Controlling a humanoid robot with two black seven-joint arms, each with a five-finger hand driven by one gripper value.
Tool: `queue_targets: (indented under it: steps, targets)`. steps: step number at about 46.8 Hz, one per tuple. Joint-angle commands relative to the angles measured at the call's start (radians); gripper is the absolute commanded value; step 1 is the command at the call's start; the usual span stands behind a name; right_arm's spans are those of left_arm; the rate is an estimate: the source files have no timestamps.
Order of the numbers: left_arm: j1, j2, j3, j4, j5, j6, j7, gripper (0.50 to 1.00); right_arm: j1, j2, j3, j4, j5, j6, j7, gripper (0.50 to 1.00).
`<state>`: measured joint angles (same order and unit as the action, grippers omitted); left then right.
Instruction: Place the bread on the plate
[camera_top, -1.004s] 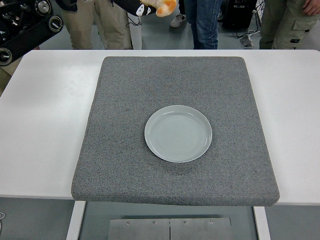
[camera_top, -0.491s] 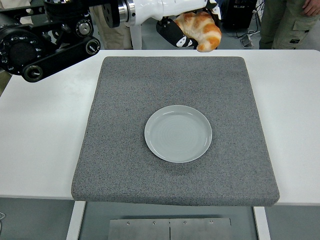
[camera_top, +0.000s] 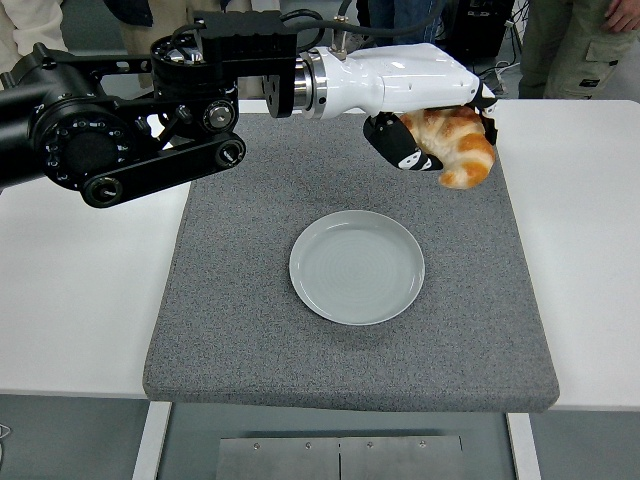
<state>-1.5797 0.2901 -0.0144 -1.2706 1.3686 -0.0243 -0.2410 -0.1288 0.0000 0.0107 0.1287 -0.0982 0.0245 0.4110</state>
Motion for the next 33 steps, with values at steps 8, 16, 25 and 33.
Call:
queue_targets:
  steps: [8,16,25,33]
  targets:
    - [0.033,-0.005,0.031,0.0,0.06,0.007,-0.001,0.5,0.0,0.0,0.0,0.0,0.0,0.0,0.0,1.0]
    - [0.092,-0.005,0.031,0.007,0.122,0.024,-0.001,0.5,0.0,0.0,0.0,0.0,0.0,0.0,0.0,1.0]
    - [0.155,-0.005,0.031,0.016,0.155,0.044,-0.001,0.5,0.0,0.0,0.0,0.0,0.0,0.0,-0.001,1.0]
    - [0.222,-0.008,0.031,0.046,0.201,0.057,-0.001,0.5,0.0,0.0,0.0,0.0,0.0,0.0,0.0,1.0]
